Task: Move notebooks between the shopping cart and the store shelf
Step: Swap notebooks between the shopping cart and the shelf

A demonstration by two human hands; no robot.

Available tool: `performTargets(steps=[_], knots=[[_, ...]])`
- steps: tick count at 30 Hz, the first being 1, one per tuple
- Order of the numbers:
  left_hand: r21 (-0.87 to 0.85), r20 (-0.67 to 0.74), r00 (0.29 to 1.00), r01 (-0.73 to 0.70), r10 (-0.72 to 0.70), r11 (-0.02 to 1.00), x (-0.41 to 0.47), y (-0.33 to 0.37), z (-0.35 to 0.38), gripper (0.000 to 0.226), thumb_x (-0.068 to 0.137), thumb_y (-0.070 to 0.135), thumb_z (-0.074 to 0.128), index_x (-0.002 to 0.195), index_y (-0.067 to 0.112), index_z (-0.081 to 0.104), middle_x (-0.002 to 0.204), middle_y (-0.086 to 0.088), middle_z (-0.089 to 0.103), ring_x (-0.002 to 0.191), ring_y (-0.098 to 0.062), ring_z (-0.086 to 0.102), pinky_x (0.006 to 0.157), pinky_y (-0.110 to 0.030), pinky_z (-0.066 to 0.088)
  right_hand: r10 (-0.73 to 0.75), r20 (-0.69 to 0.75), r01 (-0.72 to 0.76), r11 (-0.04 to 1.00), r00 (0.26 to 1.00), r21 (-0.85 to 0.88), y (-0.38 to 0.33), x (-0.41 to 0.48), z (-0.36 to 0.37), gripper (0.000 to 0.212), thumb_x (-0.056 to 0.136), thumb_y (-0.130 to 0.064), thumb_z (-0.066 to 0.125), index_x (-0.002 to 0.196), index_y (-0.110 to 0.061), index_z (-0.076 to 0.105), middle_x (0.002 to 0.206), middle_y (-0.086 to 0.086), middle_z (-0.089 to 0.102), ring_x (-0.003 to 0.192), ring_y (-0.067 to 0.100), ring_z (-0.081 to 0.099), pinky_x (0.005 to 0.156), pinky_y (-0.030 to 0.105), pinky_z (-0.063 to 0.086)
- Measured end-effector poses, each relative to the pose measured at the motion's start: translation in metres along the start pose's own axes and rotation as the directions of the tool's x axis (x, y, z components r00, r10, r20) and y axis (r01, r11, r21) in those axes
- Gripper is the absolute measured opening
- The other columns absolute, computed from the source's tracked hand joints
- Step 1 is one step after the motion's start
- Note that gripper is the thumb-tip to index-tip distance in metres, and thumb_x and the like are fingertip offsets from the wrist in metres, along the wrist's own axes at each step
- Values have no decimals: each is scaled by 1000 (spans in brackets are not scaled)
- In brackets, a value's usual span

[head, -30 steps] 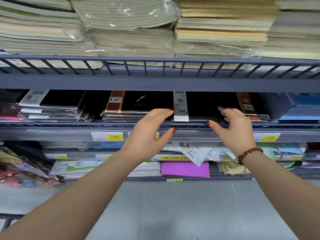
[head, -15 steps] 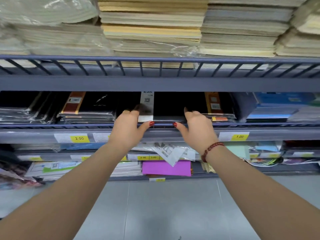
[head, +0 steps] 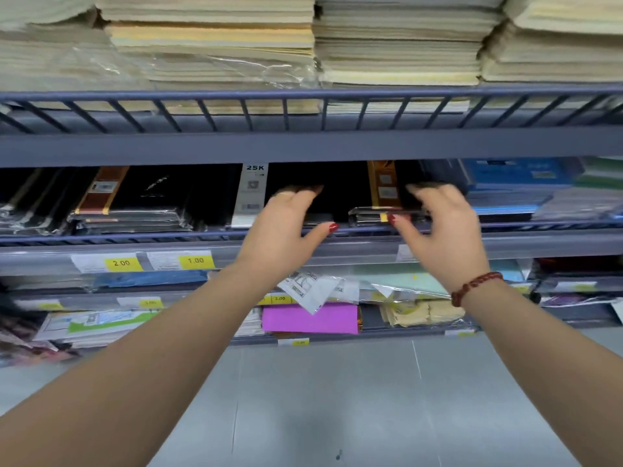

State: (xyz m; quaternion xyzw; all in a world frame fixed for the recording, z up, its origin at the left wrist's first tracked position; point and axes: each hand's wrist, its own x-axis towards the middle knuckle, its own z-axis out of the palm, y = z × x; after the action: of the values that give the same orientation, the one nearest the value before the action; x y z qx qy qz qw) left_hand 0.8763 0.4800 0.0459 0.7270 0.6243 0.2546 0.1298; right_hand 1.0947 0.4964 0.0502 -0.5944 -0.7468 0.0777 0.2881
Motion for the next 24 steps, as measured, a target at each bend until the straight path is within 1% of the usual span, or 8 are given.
performTargets(steps=[3,6,8,10,15,17,20,24], knots=[[17,43,999,20,-21,1000,17,23,25,57,86,39,62,135,13,48,110,-15,63,109,-31,53,91,-39,46,172,120,-171,985,978,-22,25,8,-5,64,80,-31,71,135,-9,47,121,21,55,115,33,53,102,38,40],[100,91,995,39,-48,994,31,35,39,66,87,41,61,143,16,36,113,-15,63,116,-33,51,94,-37,45,150,293,-178,981,944,72,38,16,-4,75,83,-37,67,145,-19,30,129,18,55,116,29,57,102,38,44],[178,105,992,46,-66,983,35,39,42,71,88,43,59,147,15,28,116,-16,63,120,-35,48,97,-38,41,123,351,-155,986,928,64,41,20,-3,76,85,-38,63,147,-17,25,135,14,53,119,25,55,102,36,44],[220,114,990,56,-83,974,35,40,44,72,90,43,56,149,15,24,115,-16,63,123,-35,46,99,-39,39,106,367,-143,987,924,76,43,21,-4,73,87,-36,61,146,-14,26,136,13,53,119,24,56,101,34,45],[200,84,992,78,-96,977,28,45,45,65,91,40,56,145,13,32,112,-11,67,114,-29,54,94,-37,43,61,325,-99,990,944,101,47,19,-4,64,87,-31,62,141,-9,37,124,16,61,110,25,61,99,37,48],[187,54,995,75,-86,980,25,47,44,57,91,38,57,138,9,44,110,-10,67,107,-28,57,89,-35,43,43,321,-80,992,946,102,49,19,-5,61,87,-29,62,139,-8,41,123,16,62,111,25,60,99,36,47],[160,8,997,69,-71,985,21,48,44,39,90,36,59,110,2,61,97,-14,69,94,-31,60,79,-36,45,30,311,-72,990,950,123,51,19,-4,57,87,-27,63,136,-5,44,124,16,62,112,25,60,100,32,45],[176,1,996,83,-85,981,18,51,46,31,90,32,59,84,2,56,71,-12,56,75,-31,54,63,-34,36,42,302,-85,988,952,128,50,17,-4,56,88,-27,62,136,-5,45,123,16,62,112,26,59,97,29,43]])
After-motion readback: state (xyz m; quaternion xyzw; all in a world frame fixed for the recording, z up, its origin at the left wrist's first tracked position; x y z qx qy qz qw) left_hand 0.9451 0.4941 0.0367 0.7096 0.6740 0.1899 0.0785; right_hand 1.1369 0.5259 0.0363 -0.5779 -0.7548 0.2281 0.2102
